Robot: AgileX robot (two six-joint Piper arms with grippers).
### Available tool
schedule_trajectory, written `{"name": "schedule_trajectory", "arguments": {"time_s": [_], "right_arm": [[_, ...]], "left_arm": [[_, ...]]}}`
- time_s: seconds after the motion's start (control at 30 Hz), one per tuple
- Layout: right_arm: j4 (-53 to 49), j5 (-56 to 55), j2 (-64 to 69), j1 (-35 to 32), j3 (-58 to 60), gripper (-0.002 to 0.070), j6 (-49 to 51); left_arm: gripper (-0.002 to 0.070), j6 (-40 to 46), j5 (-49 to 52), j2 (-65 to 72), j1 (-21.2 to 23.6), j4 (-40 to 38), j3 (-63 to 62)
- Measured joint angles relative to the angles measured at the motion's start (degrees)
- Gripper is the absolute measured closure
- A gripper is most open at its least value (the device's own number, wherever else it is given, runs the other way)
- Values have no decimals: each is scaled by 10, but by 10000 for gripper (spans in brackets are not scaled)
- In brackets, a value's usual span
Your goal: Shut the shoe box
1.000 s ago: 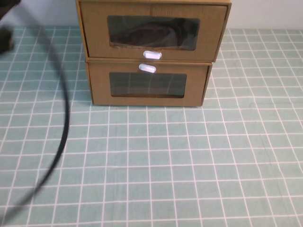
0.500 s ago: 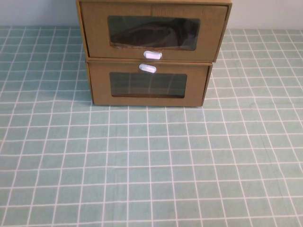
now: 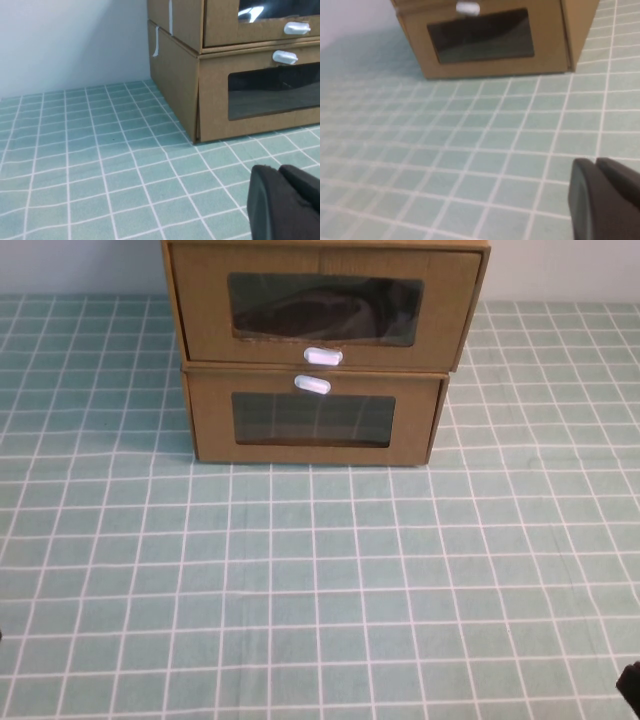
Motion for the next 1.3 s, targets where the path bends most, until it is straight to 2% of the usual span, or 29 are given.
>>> {"name": "schedule_trajectory", "arguments": {"time_s": [0.23,0.47,0.87,0.97,1.07,1.17,1.3], "right_arm": [[-25,14,1,0,13,687,-62],[-25,84,1,-1,13,687,-66],[-63,102,1,-9,13,687,-67],[-87,94,1,-52,13,687,-68],[-95,63,-3,-131,13,687,-68],[-84,54,-25,-204,13,687,-68],[-66,73,-79,-267,13,687,-68]], "left_arm": [[680,1,13,0,0,-1,0],[680,1,13,0,0,-1,0],[680,1,13,0,0,-1,0],[680,1,13,0,0,-1,0],[680,1,13,0,0,-1,0],[680,1,13,0,0,-1,0],[680,1,13,0,0,-1,0]]}}
